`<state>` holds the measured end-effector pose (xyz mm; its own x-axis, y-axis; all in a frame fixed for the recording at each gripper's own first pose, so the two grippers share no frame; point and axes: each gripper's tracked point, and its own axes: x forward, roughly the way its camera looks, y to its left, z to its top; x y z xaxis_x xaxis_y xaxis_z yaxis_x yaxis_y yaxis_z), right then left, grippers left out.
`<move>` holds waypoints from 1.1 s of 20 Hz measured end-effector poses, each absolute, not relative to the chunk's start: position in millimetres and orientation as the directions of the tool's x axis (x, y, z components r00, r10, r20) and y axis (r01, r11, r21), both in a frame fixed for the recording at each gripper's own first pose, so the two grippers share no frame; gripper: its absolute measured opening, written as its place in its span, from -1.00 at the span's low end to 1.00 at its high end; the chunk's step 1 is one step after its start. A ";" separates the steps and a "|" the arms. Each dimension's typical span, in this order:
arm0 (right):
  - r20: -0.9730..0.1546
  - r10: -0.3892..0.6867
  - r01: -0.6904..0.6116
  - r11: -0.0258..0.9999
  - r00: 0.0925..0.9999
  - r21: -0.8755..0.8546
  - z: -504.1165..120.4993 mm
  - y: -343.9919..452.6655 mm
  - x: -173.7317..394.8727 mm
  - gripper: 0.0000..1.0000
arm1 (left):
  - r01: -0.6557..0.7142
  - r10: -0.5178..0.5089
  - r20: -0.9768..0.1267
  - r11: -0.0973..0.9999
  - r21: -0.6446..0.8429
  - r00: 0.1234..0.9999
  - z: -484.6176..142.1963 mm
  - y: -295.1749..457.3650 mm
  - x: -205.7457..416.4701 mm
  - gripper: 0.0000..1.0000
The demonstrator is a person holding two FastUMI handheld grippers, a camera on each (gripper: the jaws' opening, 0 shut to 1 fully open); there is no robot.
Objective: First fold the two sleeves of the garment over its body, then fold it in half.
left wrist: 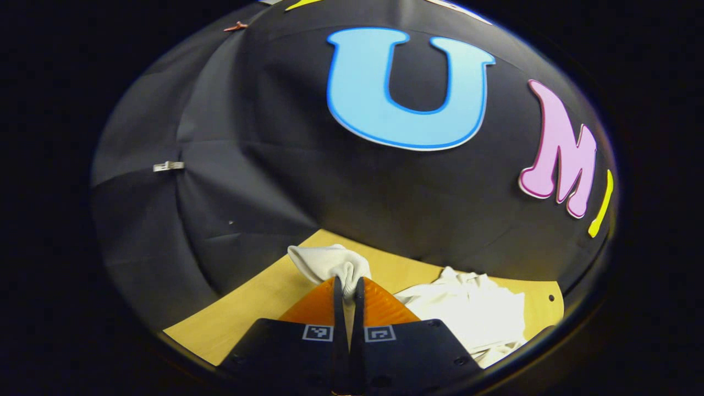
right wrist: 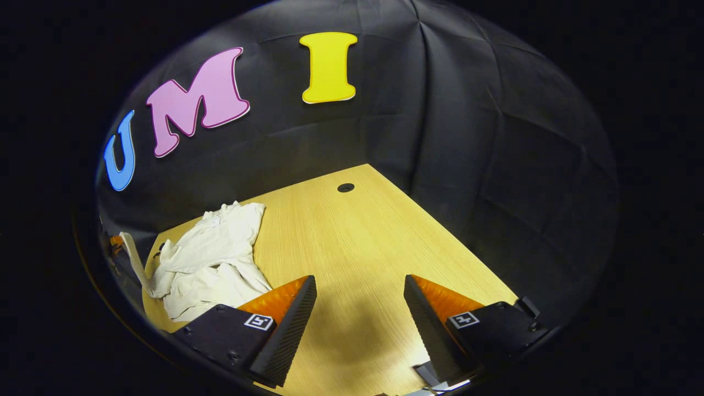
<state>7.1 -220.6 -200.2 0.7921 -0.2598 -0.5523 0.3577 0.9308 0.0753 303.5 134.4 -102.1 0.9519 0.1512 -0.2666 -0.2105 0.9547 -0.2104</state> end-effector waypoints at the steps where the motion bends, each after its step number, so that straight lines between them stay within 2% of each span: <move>1: -0.555 -0.260 0.360 0.930 0.790 0.077 -201.8 -222.4 7.0 0.96 | -0.184 0.127 -0.257 0.960 -0.213 0.958 -94.6 117.1 312.5 -0.87; 9: -0.570 -0.241 0.353 0.931 0.786 0.094 -214.8 -227.9 24.5 0.98 | 0.111 -0.147 -0.195 0.977 -0.183 0.970 -67.1 -69.2 369.1 -0.88; 15: -0.573 -0.233 0.349 0.932 0.786 0.100 -218.5 -228.2 32.5 0.98 | 0.324 -0.349 -0.209 0.935 -0.147 0.914 -82.0 -209.4 369.4 -0.88; 20: -0.580 -0.236 0.347 0.934 0.780 0.086 -223.8 -230.3 34.4 0.99 | 0.389 -0.421 -0.280 0.907 -0.163 0.863 -119.7 -272.9 362.0 -0.87; 22: -0.588 -0.234 0.349 0.933 0.774 0.089 -227.8 -229.4 33.3 0.98 | 0.379 -0.415 -0.322 0.910 -0.169 0.851 -140.3 -278.5 361.9 -0.77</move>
<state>33.3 -229.4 -227.8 0.7744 -0.2338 -0.5879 0.3493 0.9327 0.0893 361.9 -278.5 -140.3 0.8512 -0.4147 -0.3218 0.3791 0.9097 -0.1694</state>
